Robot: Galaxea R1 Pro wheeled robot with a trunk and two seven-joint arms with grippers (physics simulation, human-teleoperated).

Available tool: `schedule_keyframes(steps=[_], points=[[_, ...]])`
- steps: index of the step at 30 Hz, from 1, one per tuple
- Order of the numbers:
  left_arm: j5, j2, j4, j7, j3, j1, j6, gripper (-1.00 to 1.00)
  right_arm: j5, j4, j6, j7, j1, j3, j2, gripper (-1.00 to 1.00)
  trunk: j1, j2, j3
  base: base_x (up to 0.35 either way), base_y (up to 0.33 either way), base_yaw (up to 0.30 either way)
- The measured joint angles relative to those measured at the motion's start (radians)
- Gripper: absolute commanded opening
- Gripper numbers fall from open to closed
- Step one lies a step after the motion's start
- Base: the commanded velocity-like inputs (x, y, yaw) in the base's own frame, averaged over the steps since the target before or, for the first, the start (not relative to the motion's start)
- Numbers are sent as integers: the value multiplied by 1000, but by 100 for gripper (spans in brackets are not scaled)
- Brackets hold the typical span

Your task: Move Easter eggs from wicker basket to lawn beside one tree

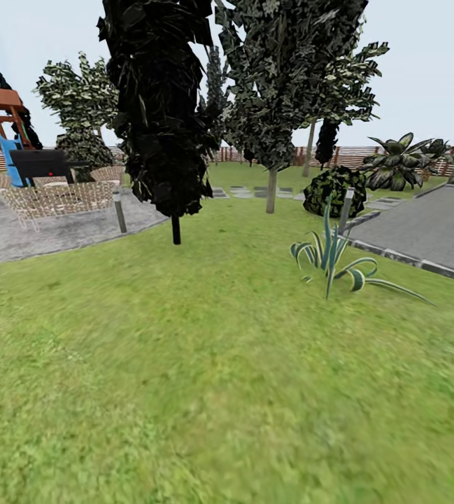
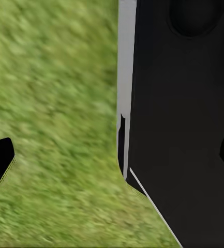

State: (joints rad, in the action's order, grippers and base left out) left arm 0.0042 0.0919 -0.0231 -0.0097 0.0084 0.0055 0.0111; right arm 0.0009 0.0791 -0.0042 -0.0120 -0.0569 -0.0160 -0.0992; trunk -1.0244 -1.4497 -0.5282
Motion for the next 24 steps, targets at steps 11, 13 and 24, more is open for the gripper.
schedule_keyframes(steps=[11, 13, 24], points=[[0, 0, 0, 0, 0, 0, 0, 100, -1, 0, 0, 0, 0, 0, 0, 100, 0, 0, 0, 331, 0, -4], [0, 0, 0, 0, 0, 0, 0, 100, -1, 0, 0, 0, 0, 0, 0, 100, 0, 0, 0, 331, 0, 0], [0, 0, 0, 0, 0, 0, 0, 100, -2, 0, 0, 0, 0, 0, -1, 100, 0, 0, 0, 331, 0, 0]])
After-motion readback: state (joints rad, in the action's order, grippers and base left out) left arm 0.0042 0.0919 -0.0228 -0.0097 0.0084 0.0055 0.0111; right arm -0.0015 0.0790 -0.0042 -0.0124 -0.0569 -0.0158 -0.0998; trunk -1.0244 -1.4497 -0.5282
